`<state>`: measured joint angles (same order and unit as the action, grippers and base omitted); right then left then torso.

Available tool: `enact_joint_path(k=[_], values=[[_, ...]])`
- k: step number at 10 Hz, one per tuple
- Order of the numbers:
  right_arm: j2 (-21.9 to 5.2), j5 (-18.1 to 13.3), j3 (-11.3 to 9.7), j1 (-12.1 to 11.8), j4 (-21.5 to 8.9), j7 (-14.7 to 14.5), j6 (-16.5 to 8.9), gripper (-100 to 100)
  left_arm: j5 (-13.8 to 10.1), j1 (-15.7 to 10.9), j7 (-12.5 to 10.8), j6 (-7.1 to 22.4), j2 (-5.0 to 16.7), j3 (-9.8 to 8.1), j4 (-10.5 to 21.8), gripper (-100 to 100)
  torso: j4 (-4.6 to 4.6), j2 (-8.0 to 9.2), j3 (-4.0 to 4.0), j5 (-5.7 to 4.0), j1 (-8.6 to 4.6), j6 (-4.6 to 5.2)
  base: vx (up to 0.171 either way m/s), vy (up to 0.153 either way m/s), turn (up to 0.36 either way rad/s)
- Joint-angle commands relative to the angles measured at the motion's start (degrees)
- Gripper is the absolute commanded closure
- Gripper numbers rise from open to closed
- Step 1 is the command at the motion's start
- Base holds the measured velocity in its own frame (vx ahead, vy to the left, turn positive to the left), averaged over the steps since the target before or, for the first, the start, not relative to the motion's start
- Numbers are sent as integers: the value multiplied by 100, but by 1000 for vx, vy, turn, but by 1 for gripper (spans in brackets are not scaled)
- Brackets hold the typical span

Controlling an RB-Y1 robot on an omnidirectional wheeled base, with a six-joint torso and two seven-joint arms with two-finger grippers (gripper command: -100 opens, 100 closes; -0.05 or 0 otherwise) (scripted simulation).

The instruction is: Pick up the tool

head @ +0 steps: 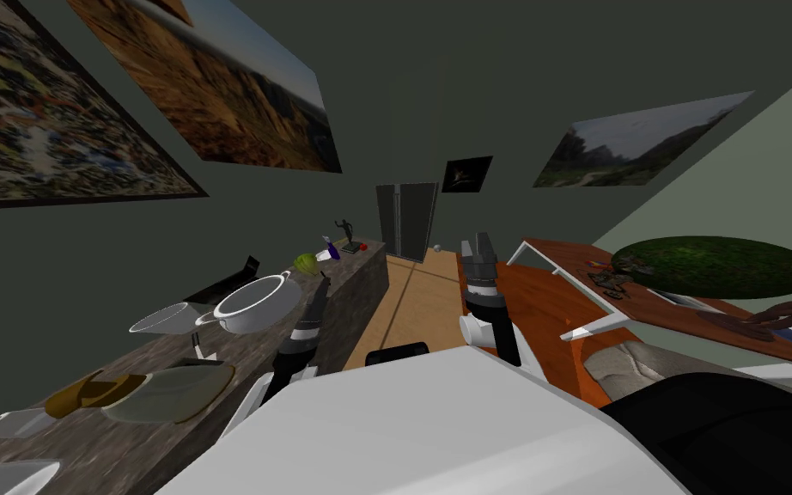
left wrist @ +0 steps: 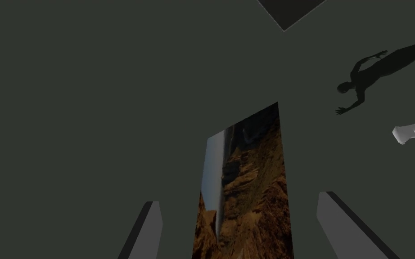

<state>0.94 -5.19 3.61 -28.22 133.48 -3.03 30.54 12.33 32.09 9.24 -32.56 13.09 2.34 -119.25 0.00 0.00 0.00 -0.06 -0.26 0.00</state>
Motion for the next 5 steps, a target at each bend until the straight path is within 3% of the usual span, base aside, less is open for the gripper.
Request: enact_joint_path(k=[1,2,4,5], values=[[0,0,0,0,0,0,0,0,112,23,286,-13,152,-24,171,-100,0,0,0,0,0,0,13,-91,-86],[0,0,0,0,0,0,0,0,112,23,343,-13,152,-24,171,-100,0,-2,-1,-1,-6,0,-2,-69,-24],[0,0,0,0,0,0,0,0,263,92,722,-56,336,-54,403,-100,1,3,2,0,2,0,1,-77,-72],[0,0,0,0,0,0,0,0,263,92,769,-56,336,-54,403,-100,0,1,1,-1,-5,0,8,-55,-15]])
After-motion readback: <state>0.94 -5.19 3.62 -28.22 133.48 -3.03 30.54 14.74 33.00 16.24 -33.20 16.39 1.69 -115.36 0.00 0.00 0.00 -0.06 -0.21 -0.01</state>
